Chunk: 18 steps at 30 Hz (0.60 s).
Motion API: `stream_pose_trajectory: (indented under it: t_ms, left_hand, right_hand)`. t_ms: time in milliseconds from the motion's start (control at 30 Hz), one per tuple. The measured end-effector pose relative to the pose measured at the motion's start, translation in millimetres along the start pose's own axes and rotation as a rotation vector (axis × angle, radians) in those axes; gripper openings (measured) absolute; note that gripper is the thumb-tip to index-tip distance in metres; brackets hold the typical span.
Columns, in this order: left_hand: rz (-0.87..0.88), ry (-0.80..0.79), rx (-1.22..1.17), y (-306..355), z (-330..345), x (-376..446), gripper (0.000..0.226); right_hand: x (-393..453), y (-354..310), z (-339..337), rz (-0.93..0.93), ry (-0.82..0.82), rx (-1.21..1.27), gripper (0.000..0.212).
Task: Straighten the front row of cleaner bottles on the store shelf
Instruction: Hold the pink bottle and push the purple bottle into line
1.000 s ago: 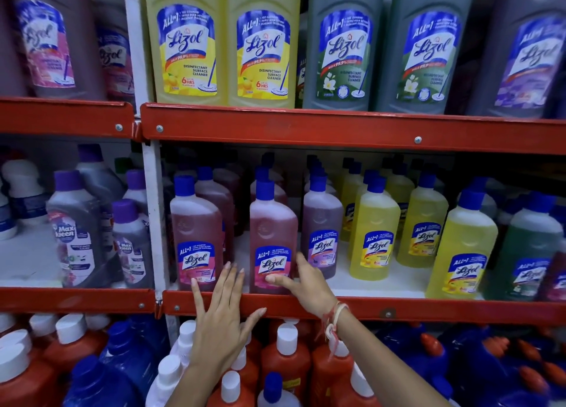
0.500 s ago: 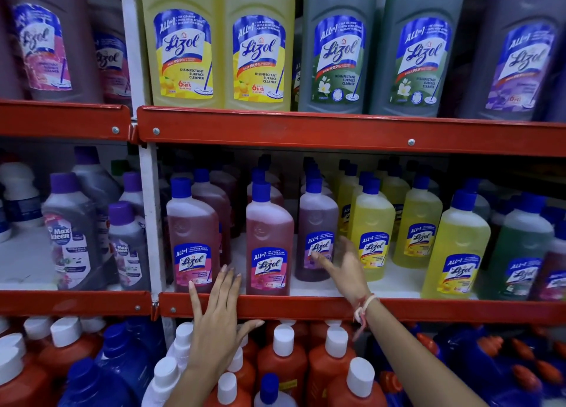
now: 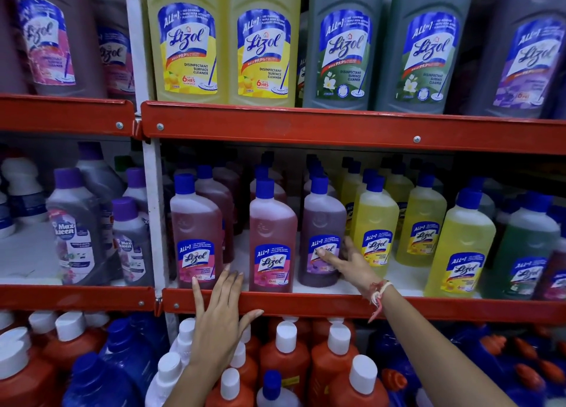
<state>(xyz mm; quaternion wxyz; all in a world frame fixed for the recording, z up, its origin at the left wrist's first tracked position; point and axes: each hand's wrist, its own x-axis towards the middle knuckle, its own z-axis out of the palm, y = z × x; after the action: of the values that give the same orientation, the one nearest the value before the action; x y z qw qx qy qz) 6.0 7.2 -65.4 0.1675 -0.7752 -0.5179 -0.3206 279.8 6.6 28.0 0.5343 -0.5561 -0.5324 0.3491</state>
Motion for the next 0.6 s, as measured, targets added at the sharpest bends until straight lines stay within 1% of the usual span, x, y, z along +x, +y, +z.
stream_pose_trajectory:
  t_ms: [133,200,367,467,600]
  left_hand:
    - [-0.009,-0.004,-0.010,2.4,-2.6,-0.7,0.080]
    - [-0.014,-0.006,-0.015,3.1,-3.6,-0.8,0.080]
    - [-0.026,-0.029,-0.009,3.6,-2.2,-1.1,0.081]
    - [-0.025,-0.032,-0.001,3.7,-2.2,-1.2,0.080]
    - [-0.035,-0.042,0.007,4.3,-1.7,-1.9,0.081]
  right_hand:
    - [-13.6,-0.6,-5.9,-0.057,-0.048,-0.102,0.045]
    - [-20.5,-1.1,-7.4,-0.087,-0.059,-0.121,0.043]
    - [-31.7,1.1,-11.7,-0.122,-0.070,-0.099,0.054]
    - [-34.2,2.4,-12.5,-0.145,-0.070,-0.104,0.054]
    - [-37.1,4.2,-14.3,-0.166,-0.075,-0.146,0.069]
